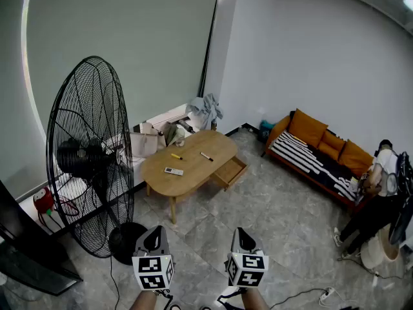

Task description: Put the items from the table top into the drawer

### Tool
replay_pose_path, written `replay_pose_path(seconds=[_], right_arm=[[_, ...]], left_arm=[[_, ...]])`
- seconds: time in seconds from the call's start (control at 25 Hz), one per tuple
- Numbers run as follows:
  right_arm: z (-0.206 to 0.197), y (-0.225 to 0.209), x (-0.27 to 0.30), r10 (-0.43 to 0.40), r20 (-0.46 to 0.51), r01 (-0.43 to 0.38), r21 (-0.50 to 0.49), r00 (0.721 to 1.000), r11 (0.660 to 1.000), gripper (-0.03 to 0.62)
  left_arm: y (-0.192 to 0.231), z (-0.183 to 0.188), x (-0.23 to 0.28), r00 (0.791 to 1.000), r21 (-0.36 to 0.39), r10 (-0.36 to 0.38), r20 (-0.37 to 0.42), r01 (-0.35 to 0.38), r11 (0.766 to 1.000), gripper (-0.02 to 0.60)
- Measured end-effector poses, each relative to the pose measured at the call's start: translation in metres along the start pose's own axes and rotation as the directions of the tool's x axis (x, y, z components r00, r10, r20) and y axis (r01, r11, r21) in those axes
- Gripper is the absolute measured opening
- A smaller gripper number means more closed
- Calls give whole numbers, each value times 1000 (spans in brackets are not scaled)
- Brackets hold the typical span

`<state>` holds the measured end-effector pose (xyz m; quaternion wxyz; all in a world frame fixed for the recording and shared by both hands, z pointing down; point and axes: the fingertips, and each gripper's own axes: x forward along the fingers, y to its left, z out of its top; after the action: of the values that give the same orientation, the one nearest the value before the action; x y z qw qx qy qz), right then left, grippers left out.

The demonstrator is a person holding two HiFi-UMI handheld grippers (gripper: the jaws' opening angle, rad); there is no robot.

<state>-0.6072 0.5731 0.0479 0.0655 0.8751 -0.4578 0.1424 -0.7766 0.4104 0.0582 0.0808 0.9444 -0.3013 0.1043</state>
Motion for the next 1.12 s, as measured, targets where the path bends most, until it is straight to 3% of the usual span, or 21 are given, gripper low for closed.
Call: replay_pose_path(seconds=[0.52,1.12], right_arm=[[3,16,5,5,26,-5,15,1000,1000,5],[-18,5,20,-84,-35,87,90,996,992,5]], left_arm=[[13,0,4,1000,7,-29,-2,29,1000,-8],[26,-6,29,997,21,-76,-33,77,997,-8]])
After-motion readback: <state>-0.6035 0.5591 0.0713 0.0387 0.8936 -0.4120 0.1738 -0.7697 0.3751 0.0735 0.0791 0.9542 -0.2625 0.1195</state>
